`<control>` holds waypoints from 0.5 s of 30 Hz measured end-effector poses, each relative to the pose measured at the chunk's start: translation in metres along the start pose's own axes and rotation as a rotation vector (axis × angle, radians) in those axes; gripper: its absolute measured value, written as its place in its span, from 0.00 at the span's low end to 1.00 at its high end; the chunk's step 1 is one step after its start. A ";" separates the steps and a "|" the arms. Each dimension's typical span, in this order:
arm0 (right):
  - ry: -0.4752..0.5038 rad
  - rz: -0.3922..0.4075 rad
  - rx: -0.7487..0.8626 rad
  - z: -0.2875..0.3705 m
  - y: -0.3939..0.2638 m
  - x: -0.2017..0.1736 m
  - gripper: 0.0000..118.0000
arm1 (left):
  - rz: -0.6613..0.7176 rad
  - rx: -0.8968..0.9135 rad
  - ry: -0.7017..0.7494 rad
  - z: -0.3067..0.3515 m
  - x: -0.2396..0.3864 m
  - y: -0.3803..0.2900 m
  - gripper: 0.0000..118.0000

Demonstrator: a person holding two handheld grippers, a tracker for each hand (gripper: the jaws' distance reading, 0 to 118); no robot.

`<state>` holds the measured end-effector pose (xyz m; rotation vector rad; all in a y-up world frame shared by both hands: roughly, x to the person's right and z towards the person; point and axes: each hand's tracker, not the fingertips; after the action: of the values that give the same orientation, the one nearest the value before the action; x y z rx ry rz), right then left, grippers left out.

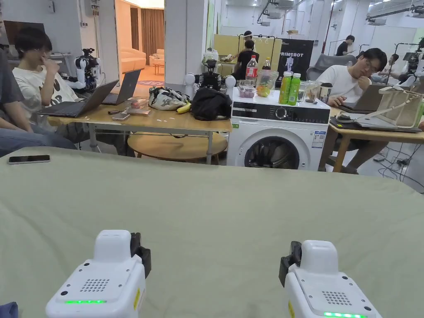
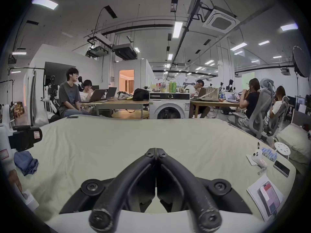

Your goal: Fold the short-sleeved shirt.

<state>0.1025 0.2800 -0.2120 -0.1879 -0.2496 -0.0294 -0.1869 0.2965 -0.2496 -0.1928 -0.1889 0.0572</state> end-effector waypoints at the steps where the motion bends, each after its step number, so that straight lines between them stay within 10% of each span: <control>1: -0.004 -0.004 0.005 0.000 0.000 0.000 0.00 | -0.002 0.010 0.002 0.002 -0.001 -0.001 0.00; 9: -0.010 -0.038 0.004 0.000 -0.003 -0.005 0.00 | -0.092 0.023 -0.016 0.007 0.008 0.004 0.02; 15: -0.013 -0.004 0.007 0.000 0.000 -0.008 0.18 | -0.098 0.002 0.027 0.003 0.012 0.006 0.46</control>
<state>0.0949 0.2805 -0.2137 -0.1804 -0.2628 -0.0308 -0.1764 0.3039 -0.2456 -0.1818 -0.1716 -0.0425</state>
